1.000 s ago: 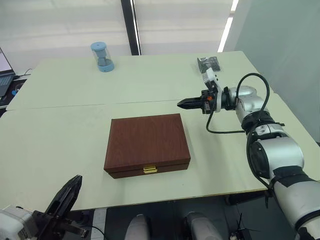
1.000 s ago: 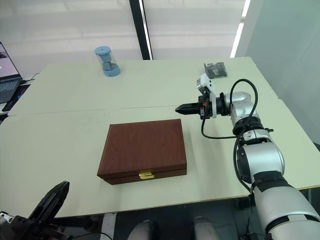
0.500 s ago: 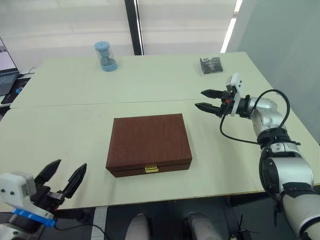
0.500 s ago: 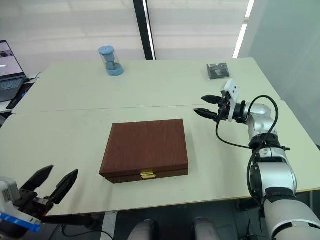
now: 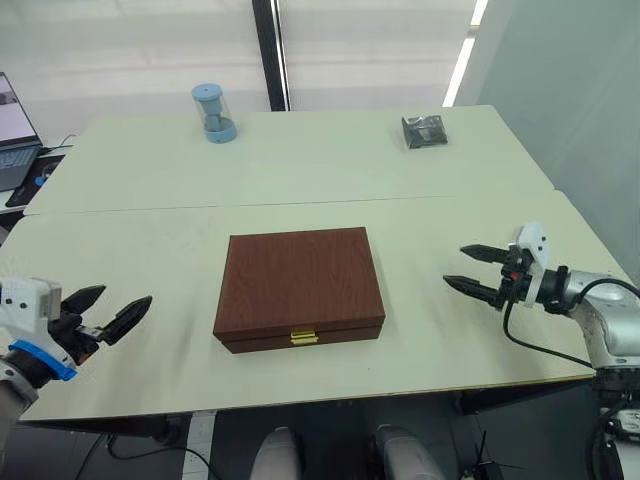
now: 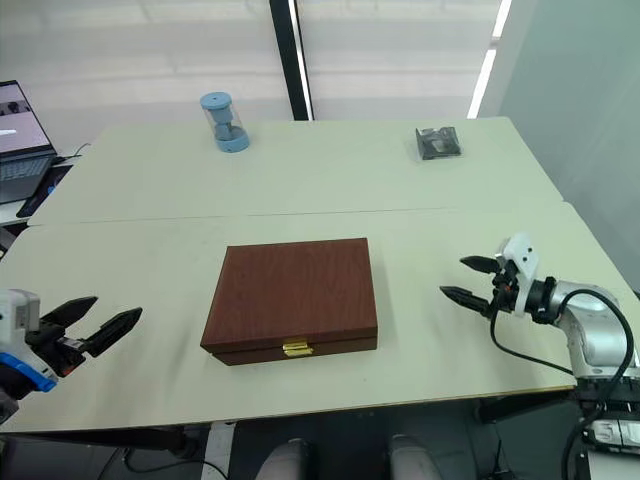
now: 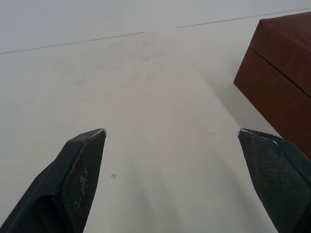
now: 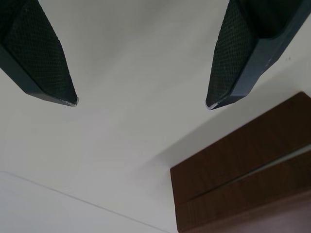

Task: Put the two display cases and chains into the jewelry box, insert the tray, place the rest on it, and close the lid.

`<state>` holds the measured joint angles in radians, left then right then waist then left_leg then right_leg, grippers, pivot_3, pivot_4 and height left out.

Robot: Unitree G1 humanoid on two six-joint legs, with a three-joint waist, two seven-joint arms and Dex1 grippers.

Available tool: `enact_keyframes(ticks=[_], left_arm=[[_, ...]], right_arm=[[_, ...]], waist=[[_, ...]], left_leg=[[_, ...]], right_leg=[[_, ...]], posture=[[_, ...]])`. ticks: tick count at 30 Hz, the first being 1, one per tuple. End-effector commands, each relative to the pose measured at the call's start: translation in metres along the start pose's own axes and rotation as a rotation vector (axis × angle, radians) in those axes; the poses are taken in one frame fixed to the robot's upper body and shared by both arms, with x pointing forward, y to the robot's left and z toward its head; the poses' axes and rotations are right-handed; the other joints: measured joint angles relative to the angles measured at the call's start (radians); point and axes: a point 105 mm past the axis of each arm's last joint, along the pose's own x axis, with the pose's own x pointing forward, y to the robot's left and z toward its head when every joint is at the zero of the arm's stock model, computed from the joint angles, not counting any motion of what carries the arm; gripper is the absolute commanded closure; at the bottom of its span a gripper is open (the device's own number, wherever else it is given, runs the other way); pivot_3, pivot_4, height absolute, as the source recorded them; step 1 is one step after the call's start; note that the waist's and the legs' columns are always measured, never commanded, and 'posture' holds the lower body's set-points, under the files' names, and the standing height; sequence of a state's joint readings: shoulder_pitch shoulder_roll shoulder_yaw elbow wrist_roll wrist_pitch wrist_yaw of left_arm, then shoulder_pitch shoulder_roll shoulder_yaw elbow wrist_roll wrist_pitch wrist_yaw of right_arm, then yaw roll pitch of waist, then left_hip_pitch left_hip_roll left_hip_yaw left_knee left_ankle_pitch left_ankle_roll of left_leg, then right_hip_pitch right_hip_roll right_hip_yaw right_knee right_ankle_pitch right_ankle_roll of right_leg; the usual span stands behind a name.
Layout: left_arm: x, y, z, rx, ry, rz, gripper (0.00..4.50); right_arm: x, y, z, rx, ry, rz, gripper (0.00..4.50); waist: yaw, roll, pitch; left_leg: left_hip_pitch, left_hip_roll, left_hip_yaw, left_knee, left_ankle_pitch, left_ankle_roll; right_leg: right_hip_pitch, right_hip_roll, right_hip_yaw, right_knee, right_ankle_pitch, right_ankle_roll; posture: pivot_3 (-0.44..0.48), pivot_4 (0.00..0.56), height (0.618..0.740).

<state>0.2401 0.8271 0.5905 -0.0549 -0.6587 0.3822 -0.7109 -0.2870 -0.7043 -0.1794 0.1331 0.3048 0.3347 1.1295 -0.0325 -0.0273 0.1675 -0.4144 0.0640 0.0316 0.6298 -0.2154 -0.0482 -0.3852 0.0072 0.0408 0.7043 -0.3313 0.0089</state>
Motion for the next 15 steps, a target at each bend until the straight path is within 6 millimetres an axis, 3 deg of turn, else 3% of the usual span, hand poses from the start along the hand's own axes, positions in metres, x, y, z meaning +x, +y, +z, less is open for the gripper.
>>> enact_keyframes(ticks=[1, 15], left_arm=[[0.002, 0.005, 0.01, 0.067, 0.002, -0.006, 0.01], [0.006, 0.007, 0.017, 0.077, 0.022, -0.037, 0.01]], right_arm=[[-0.016, -0.012, 0.009, -0.057, -0.025, -0.065, 0.06], [-0.025, -0.02, -0.004, -0.058, 0.005, -0.115, 0.06]], waist=[[-0.002, 0.0, 0.0], [0.0, 0.0, 0.0]], left_leg=[[0.0, 0.0, 0.0, 0.0, 0.0, 0.0], [0.0, 0.0, 0.0, 0.0, 0.0, 0.0]], right_leg=[[0.0, 0.0, 0.0, 0.0, 0.0, 0.0], [0.0, 0.0, 0.0, 0.0, 0.0, 0.0]], posture=[[0.0, 0.15, 0.74], [0.0, 0.15, 0.74]])
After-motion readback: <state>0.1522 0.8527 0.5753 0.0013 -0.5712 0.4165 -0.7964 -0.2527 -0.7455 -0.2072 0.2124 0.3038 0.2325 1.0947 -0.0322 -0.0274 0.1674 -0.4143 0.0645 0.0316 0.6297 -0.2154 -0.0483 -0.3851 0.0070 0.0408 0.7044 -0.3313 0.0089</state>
